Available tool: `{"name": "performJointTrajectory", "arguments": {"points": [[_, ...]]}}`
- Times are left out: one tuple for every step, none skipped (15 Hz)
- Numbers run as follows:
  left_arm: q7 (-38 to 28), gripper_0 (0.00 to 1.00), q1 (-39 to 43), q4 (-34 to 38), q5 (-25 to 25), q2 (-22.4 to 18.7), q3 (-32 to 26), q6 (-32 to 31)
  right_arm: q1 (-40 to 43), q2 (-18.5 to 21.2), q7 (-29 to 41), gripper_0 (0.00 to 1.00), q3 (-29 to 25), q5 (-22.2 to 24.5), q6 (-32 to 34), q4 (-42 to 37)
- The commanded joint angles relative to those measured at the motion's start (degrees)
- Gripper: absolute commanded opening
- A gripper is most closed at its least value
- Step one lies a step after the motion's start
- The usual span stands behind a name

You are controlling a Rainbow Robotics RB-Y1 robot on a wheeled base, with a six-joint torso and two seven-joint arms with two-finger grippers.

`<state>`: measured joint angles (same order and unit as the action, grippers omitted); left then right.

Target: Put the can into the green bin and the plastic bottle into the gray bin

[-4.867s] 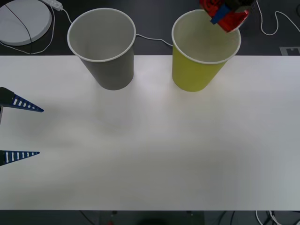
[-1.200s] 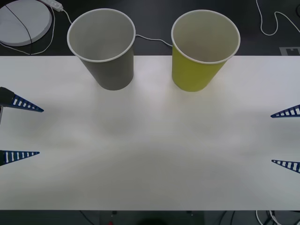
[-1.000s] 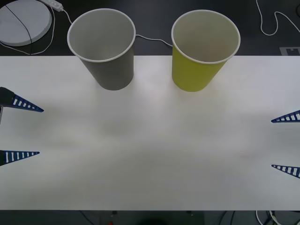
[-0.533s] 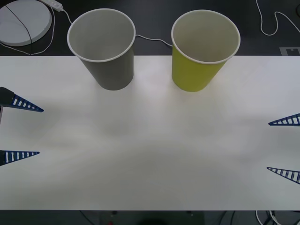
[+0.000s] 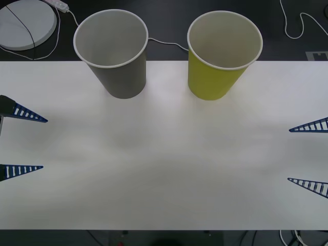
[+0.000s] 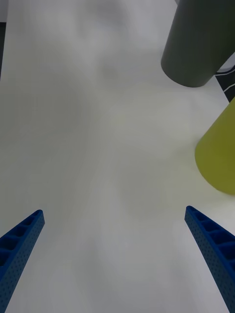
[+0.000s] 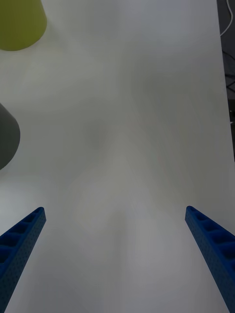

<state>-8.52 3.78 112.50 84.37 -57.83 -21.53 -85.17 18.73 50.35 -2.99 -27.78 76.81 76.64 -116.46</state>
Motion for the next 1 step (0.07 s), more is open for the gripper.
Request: {"name": "performJointTrajectory", "arguments": {"points": [[0.0, 1.0, 0.0, 0.0, 0.0, 0.0, 0.0, 0.0, -0.01, 0.02, 0.0, 1.0, 0.01, 0.0, 0.0, 0.01]]}}
